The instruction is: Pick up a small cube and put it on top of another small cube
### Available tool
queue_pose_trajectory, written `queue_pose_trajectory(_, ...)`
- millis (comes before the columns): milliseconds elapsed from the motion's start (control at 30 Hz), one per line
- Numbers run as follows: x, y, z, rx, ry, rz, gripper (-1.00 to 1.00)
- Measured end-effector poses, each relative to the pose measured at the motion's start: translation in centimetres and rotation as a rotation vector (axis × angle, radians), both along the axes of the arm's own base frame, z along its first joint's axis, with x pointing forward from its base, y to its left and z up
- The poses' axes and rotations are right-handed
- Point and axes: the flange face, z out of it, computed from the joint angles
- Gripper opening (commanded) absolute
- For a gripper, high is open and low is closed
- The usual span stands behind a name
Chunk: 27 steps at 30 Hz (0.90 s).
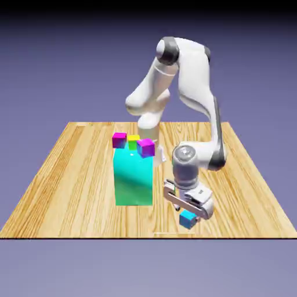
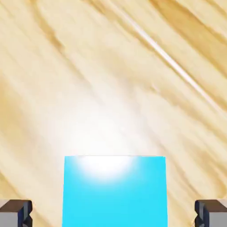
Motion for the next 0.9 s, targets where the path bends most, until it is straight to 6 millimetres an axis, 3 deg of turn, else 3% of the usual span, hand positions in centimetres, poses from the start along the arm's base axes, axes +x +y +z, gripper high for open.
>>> queue_pose_trajectory(33, -0.1, 0.1, -0.5, 0.003, 0.0, -0.001, -1.0)
queue_pose_trajectory(100, -0.1, 0.1, -0.5, 0.002, 0.001, -0.001, -1.0)
queue_pose_trajectory(500, 0.3, -1.0, 8.5, 0.038, 0.025, 0.019, -1.0)
queue_pose_trajectory(733, -1.3, -3.4, 15.2, 0.132, 0.08, 0.09, -1.0)
queue_pose_trajectory(900, -3.0, -6.3, 19.6, 0.174, 0.102, 0.138, -1.0)
